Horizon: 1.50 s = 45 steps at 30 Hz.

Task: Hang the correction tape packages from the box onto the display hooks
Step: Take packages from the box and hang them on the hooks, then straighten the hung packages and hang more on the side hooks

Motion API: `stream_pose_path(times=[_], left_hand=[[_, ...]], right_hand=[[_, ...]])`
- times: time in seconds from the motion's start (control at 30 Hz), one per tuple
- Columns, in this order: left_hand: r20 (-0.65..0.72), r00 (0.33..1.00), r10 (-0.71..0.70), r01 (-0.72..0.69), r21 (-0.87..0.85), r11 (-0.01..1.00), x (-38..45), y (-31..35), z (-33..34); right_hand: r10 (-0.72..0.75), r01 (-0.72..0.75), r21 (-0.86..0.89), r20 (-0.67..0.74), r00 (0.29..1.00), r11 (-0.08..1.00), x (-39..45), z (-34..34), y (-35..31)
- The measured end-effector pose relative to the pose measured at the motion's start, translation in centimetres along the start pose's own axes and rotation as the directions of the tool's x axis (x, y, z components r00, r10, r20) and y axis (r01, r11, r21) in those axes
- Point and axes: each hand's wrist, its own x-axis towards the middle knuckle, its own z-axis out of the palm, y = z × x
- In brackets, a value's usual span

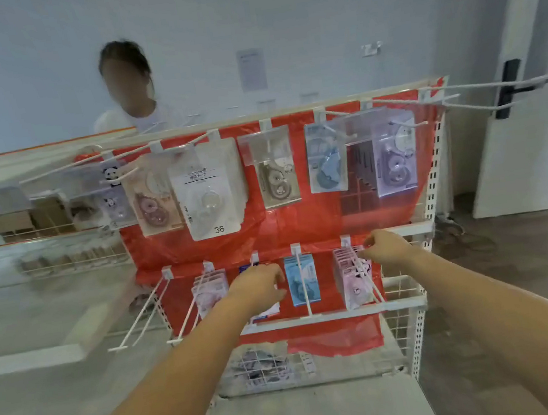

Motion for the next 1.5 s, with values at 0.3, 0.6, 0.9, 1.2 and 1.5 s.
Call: stream_pose_path(times=[0.3, 0.6, 0.9, 1.2, 1.5], left_hand=[[-0.066, 0.998, 0.0, 0.007, 0.11, 0.994, -10.9, -12.2, -3.4], [-0.028, 0.994, -0.108, 0.111, 0.109, 0.988, -20.2, -22.7, -1.8], [0.202, 0.955, -0.219, 0.23, -0.032, 0.973, -23.7, -27.1, 12.4], [0.459, 0.843, -0.281, 0.339, -0.046, 0.94, -26.4, -30.4, 34.0], [0.655, 0.675, -0.338, 0.452, -0.007, 0.892, -26.9, -35.1, 57.6]], right_hand=[[-0.273, 0.277, -0.181, 0.047, 0.961, 0.944, -8.9, 9.3, -15.6], [-0.43, 0.484, -0.221, 0.25, 0.867, 0.847, -16.9, 21.2, -23.6], [-0.299, 0.471, -0.24, 0.516, 0.803, 0.849, -18.0, 34.0, -18.4], [-0.122, 0.415, -0.225, 0.741, 0.661, 0.882, -18.0, 50.9, -5.5], [0.066, 0.277, -0.268, 0.819, 0.57, 0.923, -16.6, 70.0, 10.1]])
